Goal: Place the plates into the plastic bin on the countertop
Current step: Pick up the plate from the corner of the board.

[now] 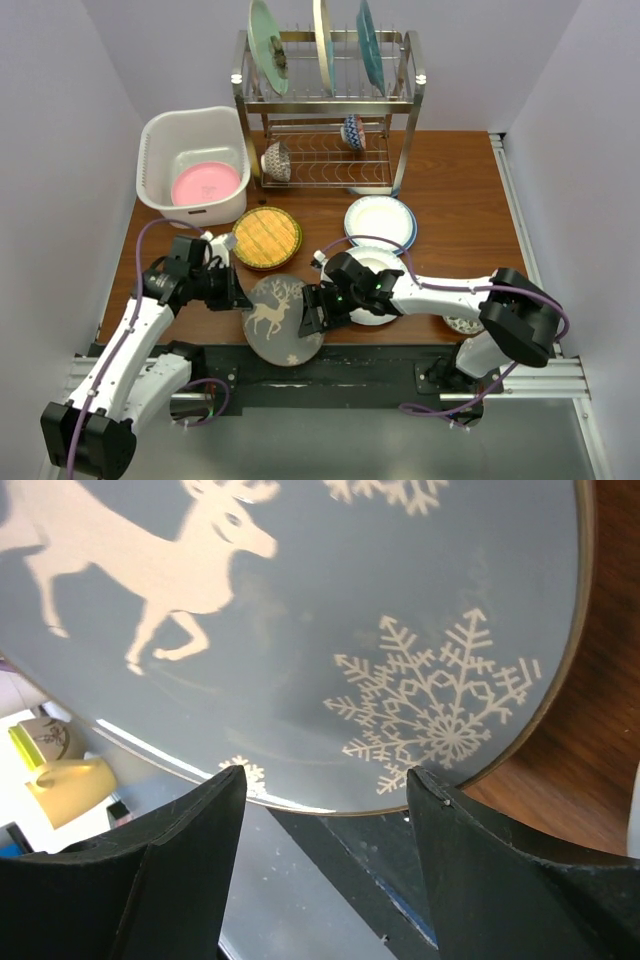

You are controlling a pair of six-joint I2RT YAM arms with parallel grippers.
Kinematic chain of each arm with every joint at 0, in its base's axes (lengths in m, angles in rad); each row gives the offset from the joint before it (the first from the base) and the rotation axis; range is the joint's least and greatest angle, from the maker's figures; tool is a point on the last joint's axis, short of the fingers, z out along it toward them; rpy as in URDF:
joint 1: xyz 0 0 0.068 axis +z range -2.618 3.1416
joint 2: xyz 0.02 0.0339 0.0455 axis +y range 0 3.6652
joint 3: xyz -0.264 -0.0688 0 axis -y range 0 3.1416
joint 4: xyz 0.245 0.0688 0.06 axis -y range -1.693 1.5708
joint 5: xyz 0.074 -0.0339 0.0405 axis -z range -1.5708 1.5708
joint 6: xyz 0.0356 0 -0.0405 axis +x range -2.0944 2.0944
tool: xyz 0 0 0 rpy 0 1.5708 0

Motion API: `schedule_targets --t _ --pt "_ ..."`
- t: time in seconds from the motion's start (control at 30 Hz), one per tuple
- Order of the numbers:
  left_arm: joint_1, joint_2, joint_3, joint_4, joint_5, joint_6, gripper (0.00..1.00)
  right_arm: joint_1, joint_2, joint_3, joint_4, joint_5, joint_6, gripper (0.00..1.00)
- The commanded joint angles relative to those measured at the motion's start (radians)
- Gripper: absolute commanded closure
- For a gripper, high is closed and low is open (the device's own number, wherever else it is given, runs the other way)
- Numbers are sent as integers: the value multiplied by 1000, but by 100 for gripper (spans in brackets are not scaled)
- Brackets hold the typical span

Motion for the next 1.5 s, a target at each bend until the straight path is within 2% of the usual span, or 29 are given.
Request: schedule_targets --t 0.0,0.67,1.0,1.47 --pt "-6 -16 103 19 71 -20 100 -1 -40 18 17 27 -16 31" --pt "-4 56 287 -27 -49 -28 100 1 -88 -18 29 27 -12 30" --pt "-3 159 454 -12 -127 -50 100 -1 -103 -31 26 34 -11 30" --pt "17 286 586 -7 -159 -43 100 -1 -117 -48 28 32 -19 27"
